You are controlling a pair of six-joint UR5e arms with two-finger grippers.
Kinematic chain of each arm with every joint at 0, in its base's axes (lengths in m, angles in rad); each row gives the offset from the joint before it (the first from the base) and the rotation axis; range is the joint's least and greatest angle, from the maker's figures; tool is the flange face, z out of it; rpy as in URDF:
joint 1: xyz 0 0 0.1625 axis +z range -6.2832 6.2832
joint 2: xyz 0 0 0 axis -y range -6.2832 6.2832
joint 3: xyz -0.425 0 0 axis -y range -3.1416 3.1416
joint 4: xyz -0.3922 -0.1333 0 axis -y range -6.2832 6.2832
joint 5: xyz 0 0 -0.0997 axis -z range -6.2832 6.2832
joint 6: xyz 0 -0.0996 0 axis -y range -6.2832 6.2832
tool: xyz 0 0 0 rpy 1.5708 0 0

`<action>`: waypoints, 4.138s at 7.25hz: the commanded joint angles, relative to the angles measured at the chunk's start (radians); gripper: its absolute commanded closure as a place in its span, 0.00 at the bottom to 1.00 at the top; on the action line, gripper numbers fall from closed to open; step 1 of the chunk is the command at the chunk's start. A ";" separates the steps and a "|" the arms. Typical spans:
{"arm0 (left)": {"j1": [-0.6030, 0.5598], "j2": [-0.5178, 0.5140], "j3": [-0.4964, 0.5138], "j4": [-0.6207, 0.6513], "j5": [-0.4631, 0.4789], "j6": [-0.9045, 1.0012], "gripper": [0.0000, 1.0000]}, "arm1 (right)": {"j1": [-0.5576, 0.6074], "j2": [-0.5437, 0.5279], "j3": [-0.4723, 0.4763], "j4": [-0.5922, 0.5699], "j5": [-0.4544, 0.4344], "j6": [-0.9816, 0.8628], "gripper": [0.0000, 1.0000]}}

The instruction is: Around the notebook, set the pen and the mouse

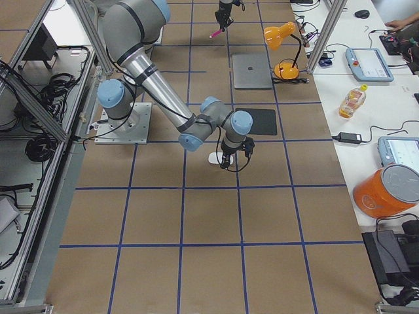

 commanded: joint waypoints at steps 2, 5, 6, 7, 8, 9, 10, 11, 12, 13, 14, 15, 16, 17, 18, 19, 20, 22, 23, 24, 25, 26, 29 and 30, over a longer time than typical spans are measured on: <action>-0.275 -0.037 0.002 0.008 -0.014 -0.627 1.00 | 0.000 0.014 -0.003 -0.003 0.000 0.008 0.10; -0.424 -0.115 0.015 0.058 -0.044 -0.934 1.00 | 0.000 0.013 -0.007 -0.003 0.005 0.011 0.41; -0.435 -0.123 0.019 0.061 -0.041 -0.933 1.00 | 0.000 0.013 -0.009 -0.003 0.005 0.011 0.53; -0.435 -0.128 0.033 0.060 -0.041 -0.930 1.00 | 0.002 0.000 -0.006 0.000 0.002 0.012 0.60; -0.435 -0.134 0.050 0.057 -0.044 -0.929 1.00 | 0.003 0.002 -0.009 -0.003 0.000 0.012 0.60; -0.435 -0.138 0.055 0.055 -0.042 -0.927 0.77 | 0.003 -0.001 -0.015 -0.001 0.000 0.012 0.60; -0.432 -0.143 0.059 0.055 -0.030 -0.927 0.07 | 0.003 -0.012 -0.016 0.000 0.002 0.012 0.61; -0.423 -0.141 0.059 0.055 -0.031 -0.926 0.00 | 0.009 -0.041 -0.024 -0.001 0.002 0.011 0.61; -0.412 -0.135 0.062 0.055 -0.031 -0.888 0.00 | 0.037 -0.065 -0.039 0.014 0.000 0.012 0.61; -0.360 -0.108 0.078 0.039 -0.028 -0.761 0.00 | 0.075 -0.082 -0.061 0.046 0.006 0.012 0.61; -0.317 -0.083 0.111 0.025 -0.030 -0.548 0.00 | 0.131 -0.084 -0.084 0.048 -0.001 0.014 0.62; -0.270 -0.054 0.183 -0.070 -0.033 -0.313 0.00 | 0.176 -0.086 -0.128 0.062 -0.001 0.041 0.61; -0.199 -0.057 0.314 -0.247 -0.036 -0.062 0.00 | 0.225 -0.077 -0.168 0.078 0.011 0.089 0.61; -0.164 -0.057 0.437 -0.382 -0.037 0.173 0.00 | 0.285 -0.067 -0.199 0.077 0.012 0.138 0.61; -0.162 -0.040 0.491 -0.399 -0.036 0.416 0.00 | 0.326 -0.052 -0.229 0.074 0.016 0.191 0.61; -0.166 -0.005 0.522 -0.458 -0.036 0.542 0.00 | 0.356 -0.018 -0.278 0.074 0.014 0.239 0.61; -0.166 0.056 0.527 -0.504 -0.040 0.685 0.00 | 0.364 0.034 -0.320 0.074 0.019 0.261 0.62; -0.165 0.162 0.489 -0.567 -0.041 0.804 0.00 | 0.419 0.092 -0.383 0.071 0.017 0.342 0.62; -0.162 0.200 0.469 -0.563 -0.027 0.836 0.00 | 0.433 0.127 -0.386 0.062 0.019 0.413 0.62; -0.159 0.220 0.463 -0.558 -0.027 0.879 0.00 | 0.442 0.152 -0.389 0.054 0.026 0.420 0.62; -0.148 0.228 0.463 -0.552 -0.027 0.913 0.00 | 0.442 0.170 -0.392 0.051 0.058 0.423 0.62; -0.093 0.253 0.463 -0.561 -0.027 0.947 0.00 | 0.442 0.193 -0.394 0.045 0.066 0.425 0.62; -0.039 0.262 0.461 -0.552 -0.027 0.949 0.00 | 0.442 0.223 -0.392 0.037 0.066 0.423 0.61; -0.039 0.262 0.458 -0.552 -0.027 0.946 0.00 | 0.442 0.229 -0.392 0.037 0.066 0.422 0.61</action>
